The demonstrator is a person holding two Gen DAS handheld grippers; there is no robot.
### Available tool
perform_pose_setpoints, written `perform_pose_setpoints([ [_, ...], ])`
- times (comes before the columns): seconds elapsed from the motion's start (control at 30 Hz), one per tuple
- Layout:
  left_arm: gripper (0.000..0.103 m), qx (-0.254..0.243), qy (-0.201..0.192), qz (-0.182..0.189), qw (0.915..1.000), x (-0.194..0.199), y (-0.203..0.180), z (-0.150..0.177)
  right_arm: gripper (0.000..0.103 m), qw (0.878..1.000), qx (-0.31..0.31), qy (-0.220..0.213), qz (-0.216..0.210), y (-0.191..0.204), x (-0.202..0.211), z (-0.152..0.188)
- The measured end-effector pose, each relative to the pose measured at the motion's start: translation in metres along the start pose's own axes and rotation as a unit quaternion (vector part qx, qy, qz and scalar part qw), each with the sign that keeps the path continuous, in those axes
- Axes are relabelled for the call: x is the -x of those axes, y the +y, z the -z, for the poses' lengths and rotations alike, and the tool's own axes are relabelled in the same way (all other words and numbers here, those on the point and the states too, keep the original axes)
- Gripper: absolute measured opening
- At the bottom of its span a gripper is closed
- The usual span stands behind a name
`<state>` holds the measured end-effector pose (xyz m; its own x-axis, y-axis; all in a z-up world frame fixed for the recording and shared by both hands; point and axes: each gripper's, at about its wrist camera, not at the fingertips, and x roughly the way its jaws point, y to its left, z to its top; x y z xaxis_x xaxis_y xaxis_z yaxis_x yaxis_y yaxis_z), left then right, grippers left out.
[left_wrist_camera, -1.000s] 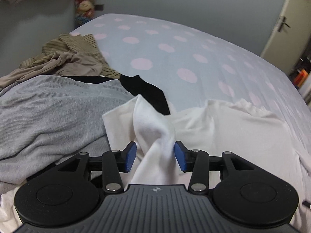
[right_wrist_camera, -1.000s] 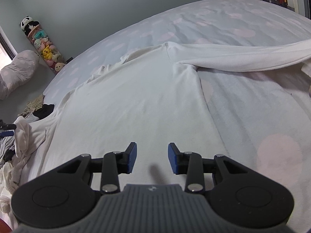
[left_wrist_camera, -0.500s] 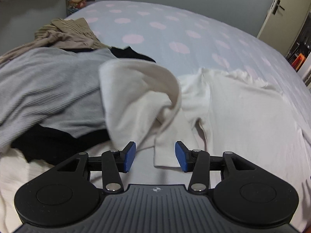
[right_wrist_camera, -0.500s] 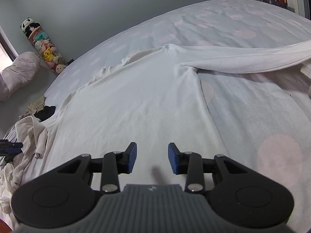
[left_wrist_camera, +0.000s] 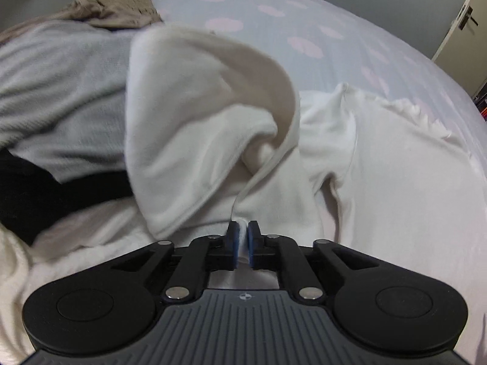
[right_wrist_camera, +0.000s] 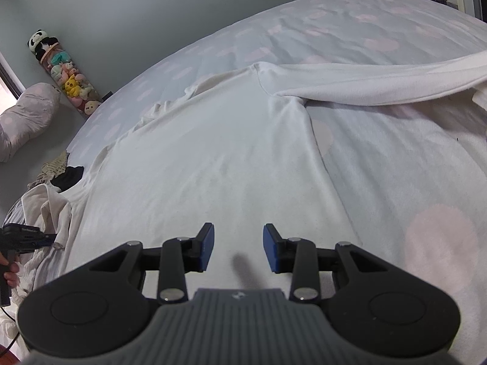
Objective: Fold clothes
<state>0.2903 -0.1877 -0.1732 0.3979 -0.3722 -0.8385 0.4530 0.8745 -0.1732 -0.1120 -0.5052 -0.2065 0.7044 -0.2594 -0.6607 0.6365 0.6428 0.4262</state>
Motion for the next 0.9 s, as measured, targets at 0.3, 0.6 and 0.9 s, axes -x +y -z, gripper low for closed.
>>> perform_pose_setpoints([
  [0.3, 0.002, -0.021, -0.094, 0.030, 0.9949, 0.124, 0.011, -0.037, 0.039, 1.000, 0.001, -0.006, -0.003, 0.001, 0.004, 0.001],
  [0.6, 0.002, -0.007, -0.150, -0.043, 0.9878, 0.223, 0.064, -0.090, 0.039, 1.000, 0.000, -0.015, -0.004, 0.002, 0.011, 0.000],
  [0.9, 0.002, 0.046, -0.112, -0.131, 0.9839, 0.227, 0.148, -0.084, 0.039, 1.000, 0.002, -0.012, 0.002, 0.003, 0.010, 0.001],
])
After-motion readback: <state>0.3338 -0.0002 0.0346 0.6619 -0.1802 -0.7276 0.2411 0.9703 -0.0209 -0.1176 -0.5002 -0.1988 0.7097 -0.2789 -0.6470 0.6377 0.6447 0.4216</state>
